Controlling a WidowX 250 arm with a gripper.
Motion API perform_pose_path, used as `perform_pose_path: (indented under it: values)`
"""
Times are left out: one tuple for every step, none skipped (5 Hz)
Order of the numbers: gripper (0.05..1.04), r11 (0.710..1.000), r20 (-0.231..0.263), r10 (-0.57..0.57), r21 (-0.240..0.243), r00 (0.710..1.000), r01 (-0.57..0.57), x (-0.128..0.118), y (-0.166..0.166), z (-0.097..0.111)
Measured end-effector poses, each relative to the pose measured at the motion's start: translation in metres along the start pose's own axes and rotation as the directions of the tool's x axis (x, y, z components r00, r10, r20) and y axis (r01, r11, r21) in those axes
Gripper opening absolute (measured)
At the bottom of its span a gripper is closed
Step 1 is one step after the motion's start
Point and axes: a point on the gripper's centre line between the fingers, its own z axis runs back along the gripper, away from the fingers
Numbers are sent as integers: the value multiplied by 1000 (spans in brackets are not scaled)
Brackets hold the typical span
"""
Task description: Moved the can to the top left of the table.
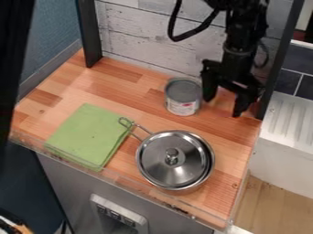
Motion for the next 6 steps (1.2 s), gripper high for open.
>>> perform_pose_path:
  values:
    - [1001, 999, -19, 36, -4, 999, -37, -5, 13, -6]
    - [1001, 998, -49, 58, -9, 997, -59, -16, 31, -12]
    - [1001, 998, -69, 61, -10, 996, -62, -27, 50, -15]
    - [1001, 997, -68, 82, 4, 994, -82, -39, 74, -7]
    - [1001, 995, -80, 99, 14, 992, -98, -50, 94, -9]
    - [1001, 990, -85, 138, 15, 987, -138, -59, 115, -10]
